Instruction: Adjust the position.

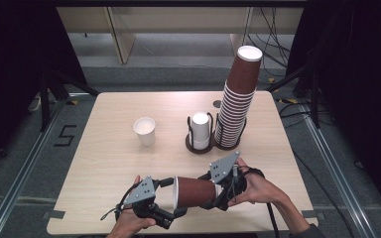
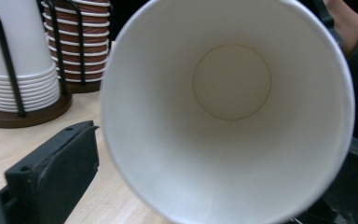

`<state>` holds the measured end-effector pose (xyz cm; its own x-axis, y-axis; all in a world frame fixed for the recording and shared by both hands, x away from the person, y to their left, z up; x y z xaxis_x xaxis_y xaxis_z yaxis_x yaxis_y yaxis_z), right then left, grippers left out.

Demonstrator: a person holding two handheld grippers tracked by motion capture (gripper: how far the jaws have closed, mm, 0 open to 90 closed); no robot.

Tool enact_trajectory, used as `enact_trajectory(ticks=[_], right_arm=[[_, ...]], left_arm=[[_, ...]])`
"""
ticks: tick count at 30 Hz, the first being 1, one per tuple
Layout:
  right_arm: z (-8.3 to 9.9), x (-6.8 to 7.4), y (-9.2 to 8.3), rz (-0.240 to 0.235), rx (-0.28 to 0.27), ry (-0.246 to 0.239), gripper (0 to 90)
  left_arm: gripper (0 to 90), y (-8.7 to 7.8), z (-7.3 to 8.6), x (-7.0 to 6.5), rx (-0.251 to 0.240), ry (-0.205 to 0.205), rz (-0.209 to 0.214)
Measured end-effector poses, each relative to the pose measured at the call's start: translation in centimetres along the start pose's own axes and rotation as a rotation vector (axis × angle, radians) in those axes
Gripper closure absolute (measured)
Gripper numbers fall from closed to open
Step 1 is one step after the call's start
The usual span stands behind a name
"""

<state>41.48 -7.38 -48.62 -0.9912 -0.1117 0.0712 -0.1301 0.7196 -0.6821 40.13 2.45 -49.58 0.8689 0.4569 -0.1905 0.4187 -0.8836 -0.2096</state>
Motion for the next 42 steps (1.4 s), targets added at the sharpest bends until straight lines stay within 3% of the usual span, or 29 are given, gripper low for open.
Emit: enact_trajectory(ticks=[7, 14, 19, 20, 23, 29, 30, 35, 38, 39, 41, 42], right_arm=[[0.0, 0.2, 1.0, -0.028, 0.001, 0.008, 22.9], [0.6, 0.2, 1.2, -0.030, 0.026, 0.029, 22.0], [0.6, -0.2, 0.7, 0.063, 0.094, 0.042, 16.2], [0.7, -0.4, 0.5, 0.096, 0.119, 0.014, 16.9], [0.4, -0.5, 0.5, 0.167, 0.170, -0.007, 16.0], [0.4, 0.2, 1.7, 0.209, 0.268, -0.049, 17.3], [0.5, 0.1, 2.1, 0.206, 0.276, -0.067, 17.7], [0.8, 0.3, 3.3, 0.202, 0.290, -0.037, 19.3], [0.8, -0.1, 3.9, 0.199, 0.279, -0.073, 19.8], [0.9, 0.2, 4.2, 0.185, 0.274, -0.040, 20.2], [0.8, 0.0, 4.4, 0.181, 0.263, -0.066, 22.3], [0.9, 0.4, 4.6, 0.168, 0.251, -0.020, 22.7]], left_arm=[[2.8, 0.0, -0.4, -0.4, -0.045, 0.013, 0.025], [7.1, -0.2, -0.3, -0.3, -0.014, 0.050, 0.019], [8.0, -0.2, 0.1, 0.1, 0.039, 0.065, -0.016], [8.0, -0.1, 0.0, 0.0, 0.032, 0.059, -0.013], [8.1, -0.3, 0.4, 0.2, 0.115, 0.104, -0.065], [8.1, -0.4, 0.6, 0.2, 0.198, 0.142, -0.110], [8.1, -0.4, 0.6, 0.1, 0.202, 0.140, -0.112], [8.0, -0.5, 0.6, -0.1, 0.234, 0.173, -0.110], [7.9, -0.5, 0.6, -0.2, 0.240, 0.176, -0.113], [7.9, -0.5, 0.5, -0.3, 0.230, 0.170, -0.109], [7.5, -0.5, 0.4, -0.3, 0.222, 0.171, -0.107], [6.7, -0.6, 0.3, -0.3, 0.216, 0.171, -0.111]])
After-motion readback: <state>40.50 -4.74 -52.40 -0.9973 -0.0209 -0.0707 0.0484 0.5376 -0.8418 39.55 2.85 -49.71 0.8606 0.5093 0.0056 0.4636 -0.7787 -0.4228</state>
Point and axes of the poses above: each handheld gripper's, and its own axes: y roughly forward along the jaws, z roughly out of its underside, x roughly to its left, the point moved 10 cm from there along y, roughly forward along the jaws, and after that the axes turned 2 degrees about -z, right-handed, at the moved point
